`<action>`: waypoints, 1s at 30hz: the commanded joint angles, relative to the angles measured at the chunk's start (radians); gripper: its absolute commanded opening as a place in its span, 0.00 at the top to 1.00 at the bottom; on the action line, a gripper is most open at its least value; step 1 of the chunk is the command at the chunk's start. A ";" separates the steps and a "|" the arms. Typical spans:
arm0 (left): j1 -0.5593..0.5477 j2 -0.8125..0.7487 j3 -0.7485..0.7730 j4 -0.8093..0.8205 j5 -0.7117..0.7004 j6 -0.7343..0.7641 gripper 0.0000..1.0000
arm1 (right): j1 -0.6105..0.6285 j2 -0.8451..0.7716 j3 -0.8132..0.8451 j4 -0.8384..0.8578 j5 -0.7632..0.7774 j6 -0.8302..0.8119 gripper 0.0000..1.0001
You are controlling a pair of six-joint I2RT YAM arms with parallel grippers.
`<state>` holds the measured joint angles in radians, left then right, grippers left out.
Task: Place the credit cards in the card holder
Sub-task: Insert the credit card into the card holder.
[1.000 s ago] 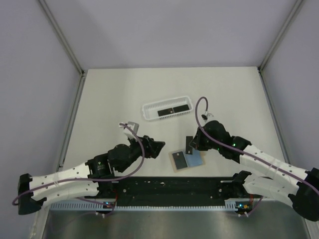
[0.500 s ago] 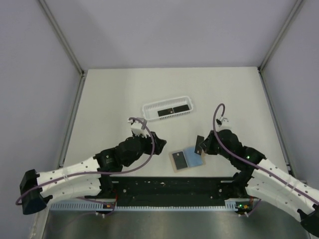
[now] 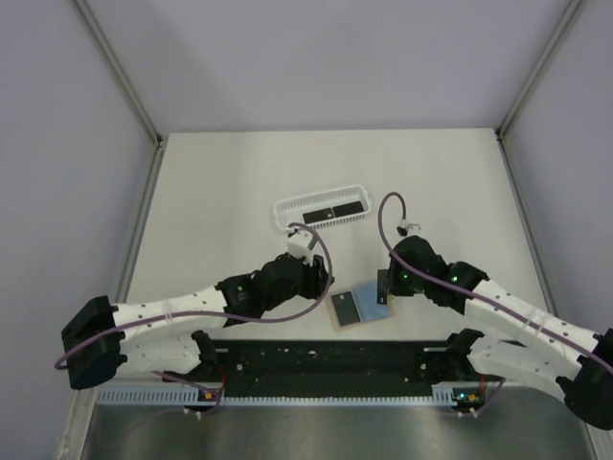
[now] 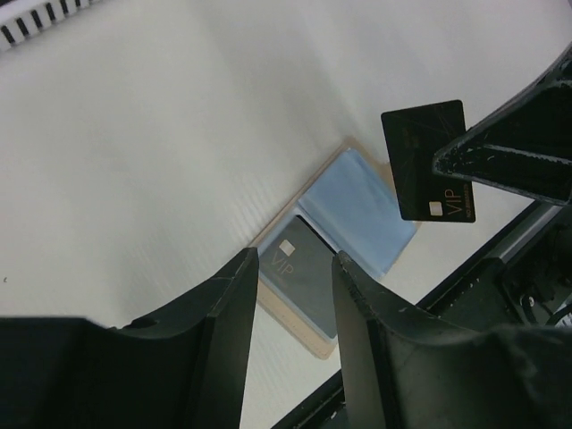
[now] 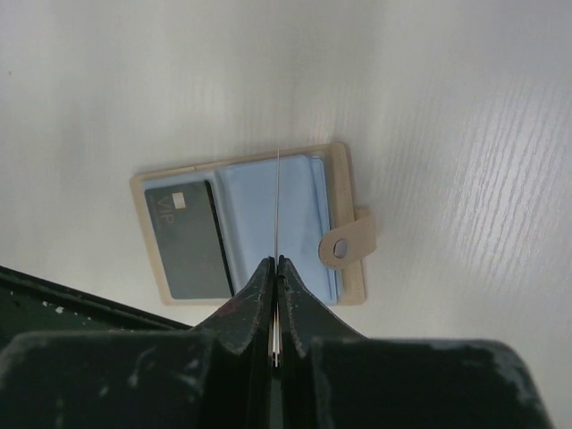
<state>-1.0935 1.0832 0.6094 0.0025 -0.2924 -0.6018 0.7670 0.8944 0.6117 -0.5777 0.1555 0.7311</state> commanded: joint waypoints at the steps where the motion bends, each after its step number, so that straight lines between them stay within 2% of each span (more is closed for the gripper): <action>1: 0.001 0.088 0.052 0.120 0.130 0.037 0.59 | -0.008 0.058 0.066 -0.059 -0.011 -0.056 1.00; 4: -0.005 0.150 0.064 0.143 0.157 0.025 0.66 | -0.008 0.061 0.065 -0.059 -0.014 -0.084 1.00; 11: -0.026 0.221 0.061 0.231 0.174 0.022 0.70 | -0.008 0.051 0.066 -0.091 0.041 -0.128 1.00; 21: -0.049 0.400 0.136 0.378 0.199 0.033 0.71 | -0.046 0.205 0.085 -0.113 -0.008 -0.108 1.00; 30: -0.077 0.560 0.196 0.419 0.246 0.008 0.73 | -0.072 0.201 0.062 -0.114 -0.068 -0.076 1.00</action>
<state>-1.1526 1.6051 0.7658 0.3496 -0.0792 -0.5804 0.7170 1.1027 0.6548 -0.6823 0.1246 0.6357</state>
